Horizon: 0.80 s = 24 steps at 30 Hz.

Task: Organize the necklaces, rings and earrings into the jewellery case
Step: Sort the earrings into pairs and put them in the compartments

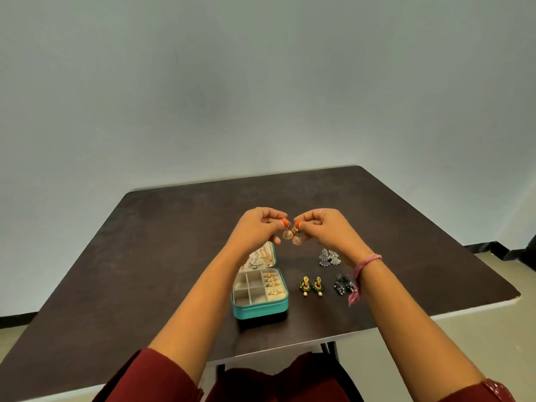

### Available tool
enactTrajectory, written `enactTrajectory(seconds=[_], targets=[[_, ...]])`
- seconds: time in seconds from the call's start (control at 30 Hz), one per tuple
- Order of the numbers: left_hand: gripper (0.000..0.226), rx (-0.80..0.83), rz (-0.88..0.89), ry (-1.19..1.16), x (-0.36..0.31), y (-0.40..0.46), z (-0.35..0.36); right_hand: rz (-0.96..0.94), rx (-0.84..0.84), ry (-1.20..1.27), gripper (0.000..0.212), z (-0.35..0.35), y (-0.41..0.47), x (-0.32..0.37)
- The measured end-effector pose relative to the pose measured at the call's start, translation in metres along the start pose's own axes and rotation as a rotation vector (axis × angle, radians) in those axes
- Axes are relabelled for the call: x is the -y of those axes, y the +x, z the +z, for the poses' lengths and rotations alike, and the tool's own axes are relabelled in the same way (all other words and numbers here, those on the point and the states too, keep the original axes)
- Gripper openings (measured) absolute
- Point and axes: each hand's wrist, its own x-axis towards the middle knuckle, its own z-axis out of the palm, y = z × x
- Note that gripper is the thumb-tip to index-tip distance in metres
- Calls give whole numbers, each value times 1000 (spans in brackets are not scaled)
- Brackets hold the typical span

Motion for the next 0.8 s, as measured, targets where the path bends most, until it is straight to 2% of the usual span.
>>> enactTrajectory(seconds=[0.17, 0.3, 0.4, 0.57, 0.8], targets=[[16, -18, -6, -150, -7, -19, -23, -13, 62, 274, 14, -1, -11, 14], [17, -11, -10, -190, -4, -31, -39, 12, 97, 385, 15, 3, -19, 20], [17, -34, -4, -127, 1, -42, -48, 0, 88, 387, 15, 15, -28, 23], [15, -64, 19, -34, 13, -59, -56, 16, -34, 457, 14, 41, -40, 20], [14, -72, -21, 125, 38, -76, -64, 136, 18, 622, 16, 69, -52, 9]])
